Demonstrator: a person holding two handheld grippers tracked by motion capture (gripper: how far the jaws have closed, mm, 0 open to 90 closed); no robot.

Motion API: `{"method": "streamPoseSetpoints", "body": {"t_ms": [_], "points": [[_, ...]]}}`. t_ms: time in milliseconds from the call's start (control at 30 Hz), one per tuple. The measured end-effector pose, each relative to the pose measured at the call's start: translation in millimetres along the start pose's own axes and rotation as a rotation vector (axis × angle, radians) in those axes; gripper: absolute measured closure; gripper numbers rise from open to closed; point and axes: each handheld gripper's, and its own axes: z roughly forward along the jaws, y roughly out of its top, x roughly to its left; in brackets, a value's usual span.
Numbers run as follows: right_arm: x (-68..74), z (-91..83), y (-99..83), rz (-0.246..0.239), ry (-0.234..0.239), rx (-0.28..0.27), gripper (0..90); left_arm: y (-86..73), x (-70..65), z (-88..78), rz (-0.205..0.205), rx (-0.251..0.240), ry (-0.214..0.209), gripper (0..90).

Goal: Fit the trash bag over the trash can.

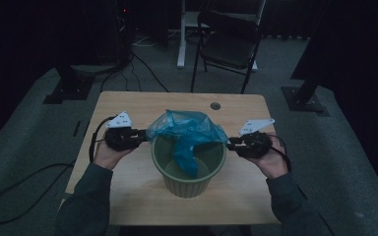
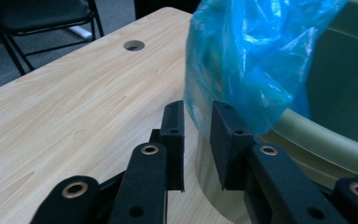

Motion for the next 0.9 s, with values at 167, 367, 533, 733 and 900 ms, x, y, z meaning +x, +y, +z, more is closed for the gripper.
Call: {"method": "streamPoseSetpoints", "body": {"t_ms": [167, 367, 533, 733, 900], "points": [[1.8, -8.3, 0.6, -0.020, 0.023, -0.038, 68.3, -3.4, -3.7, -5.6, 0.006, -0.005, -0.016, 72.3], [0.1, -15.0, 1.6, -0.016, 0.094, -0.099, 66.1, -5.4, -9.9, -10.6, 0.022, -0.011, -0.037, 68.3], [1.6, -16.8, 3.9, -0.024, 0.115, -0.118, 65.4, -7.2, -11.8, -12.2, 0.026, -0.011, -0.041, 65.9], [2.5, -18.9, 5.1, -0.033, 0.143, -0.138, 63.5, -9.5, -12.1, -13.5, 0.029, -0.012, -0.045, 63.1], [2.5, -17.8, 7.1, -0.034, 0.151, -0.143, 62.3, -9.6, -11.6, -12.4, 0.032, -0.007, -0.041, 63.1]]}}
